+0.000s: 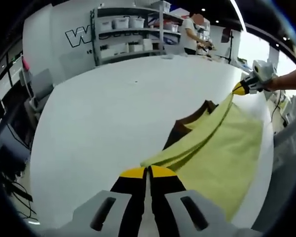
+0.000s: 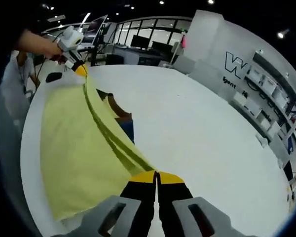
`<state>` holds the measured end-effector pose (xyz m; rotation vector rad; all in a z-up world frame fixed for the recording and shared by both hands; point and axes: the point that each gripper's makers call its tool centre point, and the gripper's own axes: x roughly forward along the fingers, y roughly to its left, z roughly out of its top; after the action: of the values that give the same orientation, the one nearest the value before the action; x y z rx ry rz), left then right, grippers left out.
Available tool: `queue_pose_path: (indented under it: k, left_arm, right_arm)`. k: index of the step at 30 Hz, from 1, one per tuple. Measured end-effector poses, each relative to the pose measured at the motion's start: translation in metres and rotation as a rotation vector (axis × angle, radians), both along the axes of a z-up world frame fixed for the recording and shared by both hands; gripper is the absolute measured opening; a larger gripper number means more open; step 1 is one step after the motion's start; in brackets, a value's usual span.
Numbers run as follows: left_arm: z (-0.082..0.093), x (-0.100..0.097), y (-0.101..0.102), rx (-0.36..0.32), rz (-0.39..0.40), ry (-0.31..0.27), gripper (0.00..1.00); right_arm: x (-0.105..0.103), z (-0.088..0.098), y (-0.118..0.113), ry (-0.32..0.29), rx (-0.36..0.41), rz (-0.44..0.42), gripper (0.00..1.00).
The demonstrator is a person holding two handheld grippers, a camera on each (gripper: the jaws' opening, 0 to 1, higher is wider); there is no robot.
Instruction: Fold the garment on the visible template until the final outline fits inside the template.
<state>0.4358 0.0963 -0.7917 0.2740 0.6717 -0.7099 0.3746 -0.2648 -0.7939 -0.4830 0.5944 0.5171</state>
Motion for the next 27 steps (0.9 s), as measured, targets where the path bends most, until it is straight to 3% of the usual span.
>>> queue_pose_path:
  k: [14, 27]
  left_arm:
    - [0.019, 0.017, -0.004, -0.129, 0.084, 0.039, 0.01]
    - [0.000, 0.038, -0.006, -0.205, 0.195, 0.129, 0.00]
  right_arm:
    - [0.015, 0.002, -0.008, 0.018, 0.106, -0.102, 0.00]
    - [0.026, -0.018, -0.014, 0.072, 0.108, -0.150, 0.00]
